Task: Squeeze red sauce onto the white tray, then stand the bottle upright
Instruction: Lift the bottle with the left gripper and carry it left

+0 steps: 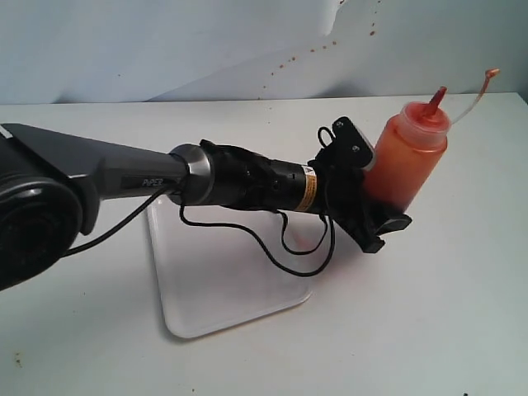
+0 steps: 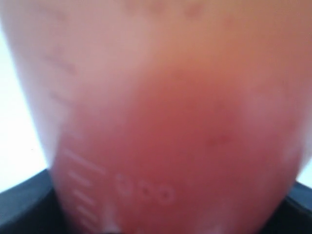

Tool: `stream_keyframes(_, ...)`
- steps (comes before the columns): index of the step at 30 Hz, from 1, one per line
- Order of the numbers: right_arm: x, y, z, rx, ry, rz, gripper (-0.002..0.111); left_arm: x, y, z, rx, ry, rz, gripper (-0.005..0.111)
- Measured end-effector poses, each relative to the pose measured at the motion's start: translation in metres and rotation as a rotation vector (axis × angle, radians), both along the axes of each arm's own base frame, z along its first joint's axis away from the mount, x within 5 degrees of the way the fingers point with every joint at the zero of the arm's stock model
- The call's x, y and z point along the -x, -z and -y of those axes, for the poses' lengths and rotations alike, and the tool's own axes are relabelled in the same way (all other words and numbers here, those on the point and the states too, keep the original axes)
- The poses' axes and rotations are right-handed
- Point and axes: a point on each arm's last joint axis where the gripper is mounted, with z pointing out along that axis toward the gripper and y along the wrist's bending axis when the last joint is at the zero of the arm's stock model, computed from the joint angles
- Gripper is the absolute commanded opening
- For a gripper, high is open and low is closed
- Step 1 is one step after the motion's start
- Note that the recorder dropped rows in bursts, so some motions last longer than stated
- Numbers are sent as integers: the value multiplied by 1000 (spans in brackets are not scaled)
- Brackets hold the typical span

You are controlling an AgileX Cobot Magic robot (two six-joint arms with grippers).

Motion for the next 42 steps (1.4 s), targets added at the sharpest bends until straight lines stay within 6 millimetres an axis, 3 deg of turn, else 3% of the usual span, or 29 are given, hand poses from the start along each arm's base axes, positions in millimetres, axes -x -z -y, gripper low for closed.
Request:
stream_keyframes(13, 0, 0, 0, 0, 0, 0, 0, 35, -42, -30, -21, -11, -15, 0)
stream_keyframes(19, 0, 0, 0, 0, 0, 0, 0, 63, -64, -65, -63, -111, 11, 0)
stream_keyframes(24, 0, 0, 0, 0, 0, 0, 0, 72, -90, -124, 21, -330, 12, 0)
stream_keyframes(29, 0, 0, 0, 0, 0, -2, 0, 90, -99, -174, 22, -461, 28, 0)
stream_keyframes(37, 0, 0, 0, 0, 0, -2, 0, 103, -120, -215, 37, -570, 77, 0)
stream_keyframes(42, 0, 0, 0, 0, 0, -2, 0, 110, -134, -233, -49, -651, 120, 0)
